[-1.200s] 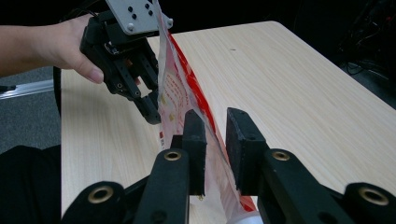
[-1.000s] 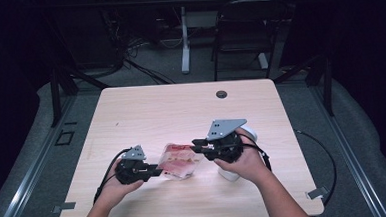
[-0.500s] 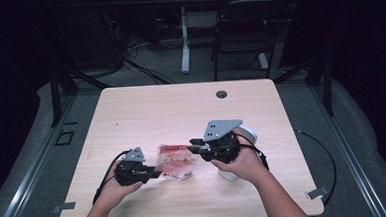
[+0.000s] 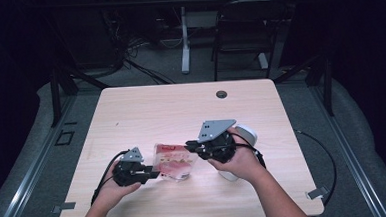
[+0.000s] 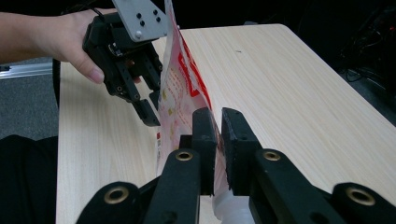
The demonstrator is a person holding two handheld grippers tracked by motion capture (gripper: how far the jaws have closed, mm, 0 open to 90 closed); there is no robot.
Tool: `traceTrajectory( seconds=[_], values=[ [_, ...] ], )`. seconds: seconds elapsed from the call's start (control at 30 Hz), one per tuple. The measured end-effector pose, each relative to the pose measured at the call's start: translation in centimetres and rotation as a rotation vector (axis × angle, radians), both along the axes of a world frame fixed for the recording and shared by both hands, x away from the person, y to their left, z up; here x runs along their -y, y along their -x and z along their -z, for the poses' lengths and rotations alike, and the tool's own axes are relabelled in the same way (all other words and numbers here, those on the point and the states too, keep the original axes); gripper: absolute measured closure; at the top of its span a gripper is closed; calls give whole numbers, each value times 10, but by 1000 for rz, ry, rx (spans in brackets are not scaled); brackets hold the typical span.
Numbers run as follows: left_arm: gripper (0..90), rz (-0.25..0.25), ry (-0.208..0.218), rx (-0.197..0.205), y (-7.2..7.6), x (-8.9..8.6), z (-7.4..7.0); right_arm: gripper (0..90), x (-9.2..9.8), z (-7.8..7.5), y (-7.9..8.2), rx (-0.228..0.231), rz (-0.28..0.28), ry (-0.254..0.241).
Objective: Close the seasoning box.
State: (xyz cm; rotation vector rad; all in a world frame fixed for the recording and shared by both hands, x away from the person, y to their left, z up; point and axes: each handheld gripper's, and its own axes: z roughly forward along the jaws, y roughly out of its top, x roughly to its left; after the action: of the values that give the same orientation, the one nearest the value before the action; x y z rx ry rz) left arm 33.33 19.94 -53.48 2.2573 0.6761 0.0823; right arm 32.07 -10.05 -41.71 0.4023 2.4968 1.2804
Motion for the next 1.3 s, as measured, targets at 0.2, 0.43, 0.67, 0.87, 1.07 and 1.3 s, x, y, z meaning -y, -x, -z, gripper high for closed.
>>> traceTrajectory(
  seconds=[0.2, 0.43, 0.67, 0.87, 1.07, 1.3],
  values=[
    [656, 6, 31, 33, 3, 2, -10, 838, -3, 1, 1, 1, -11, 2],
    [613, 18, 38, 38, 6, 1, -16, 790, -7, 2, 2, -4, -21, -1],
    [614, 9, 42, 37, 8, -3, -15, 741, -13, 0, 4, -15, -38, -21],
    [606, -14, 68, 26, 9, -9, -13, 684, -15, -5, 5, -32, -51, -65],
    [587, -30, 73, 31, 11, -13, -14, 645, -17, -12, 7, -36, -57, -92],
    [553, -54, 82, 38, 13, -19, -13, 613, -12, -16, 9, -28, -42, -108]
  ],
)
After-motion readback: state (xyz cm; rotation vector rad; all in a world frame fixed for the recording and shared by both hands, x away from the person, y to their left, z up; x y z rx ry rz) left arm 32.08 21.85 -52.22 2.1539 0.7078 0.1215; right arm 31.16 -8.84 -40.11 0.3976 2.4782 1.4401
